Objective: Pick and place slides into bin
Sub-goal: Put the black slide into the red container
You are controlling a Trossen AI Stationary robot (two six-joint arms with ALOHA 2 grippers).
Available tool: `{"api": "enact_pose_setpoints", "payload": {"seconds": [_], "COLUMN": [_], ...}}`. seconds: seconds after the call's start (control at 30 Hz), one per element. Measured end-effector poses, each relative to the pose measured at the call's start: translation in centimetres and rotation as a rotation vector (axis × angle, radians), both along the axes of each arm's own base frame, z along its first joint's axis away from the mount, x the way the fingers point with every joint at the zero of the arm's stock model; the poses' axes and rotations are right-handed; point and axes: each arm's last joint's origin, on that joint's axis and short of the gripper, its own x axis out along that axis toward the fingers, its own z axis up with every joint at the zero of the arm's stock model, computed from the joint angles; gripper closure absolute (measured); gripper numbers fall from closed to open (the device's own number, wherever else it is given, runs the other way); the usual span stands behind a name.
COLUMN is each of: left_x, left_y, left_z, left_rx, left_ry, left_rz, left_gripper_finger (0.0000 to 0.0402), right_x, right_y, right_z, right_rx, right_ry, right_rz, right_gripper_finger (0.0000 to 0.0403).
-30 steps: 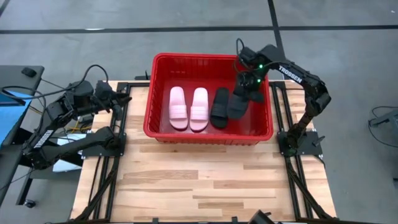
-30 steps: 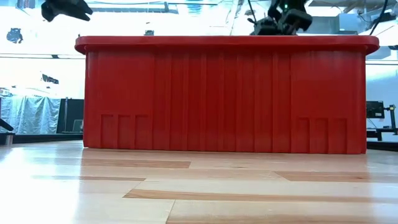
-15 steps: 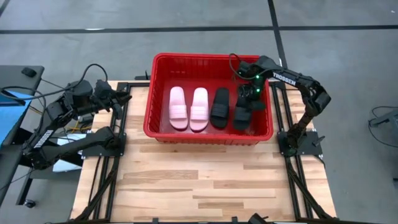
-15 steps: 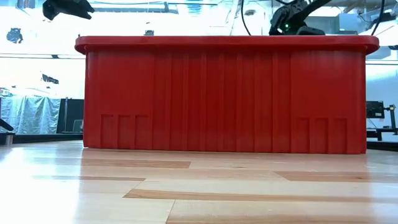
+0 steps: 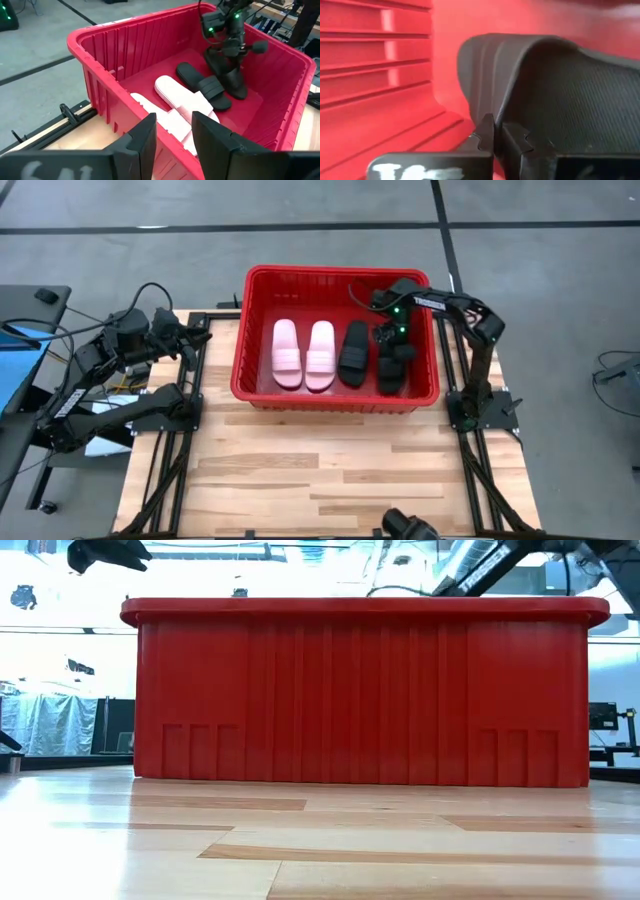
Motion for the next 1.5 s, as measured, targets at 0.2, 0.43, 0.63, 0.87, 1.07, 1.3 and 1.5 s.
{"api": "enact_pose_setpoints", "payload": {"seconds": [0.2,0.43,0.63,0.87,1.07,1.3,1.5], "left_x": [0.0,0.0,0.0,0.0,0.0,0.0,0.0], "left_y": [0.0,0.0,0.0,0.0,0.0,0.0,0.0], "left_z": [0.0,0.0,0.0,0.0,0.0,0.0,-0.1], "left_rx": [-0.009,-0.011,-0.011,-0.009,-0.008,-0.005,-0.011], "left_ry": [-0.006,-0.006,-0.006,-0.005,-0.004,-0.001,0.006], "left_rz": [0.004,0.005,0.005,0.004,0.003,-0.006,-0.007], "left_gripper_finger": [0.0287,0.0287,0.0287,0.0287,0.0287,0.0287,0.0287], "right_x": [0.1,0.6,0.9,1.3,1.5,2.0,2.5], "right_y": [-1.5,-2.4,-2.2,-1.9,-1.7,-1.2,-0.5], "right_z": [-1.9,-2.3,-2.3,-2.3,-2.3,-2.4,-2.3], "right_rx": [0.007,-0.015,-0.073,-0.084,-0.088,-0.094,-0.092], "right_ry": [0.008,0.002,0.064,0.096,0.142,0.164,0.169], "right_rz": [-0.026,-0.028,-0.037,-0.071,-0.147,-0.159,-0.141], "right_gripper_finger": [0.0403,0.0402,0.0382,0.0361,0.0347,0.0306,0.0243]}}
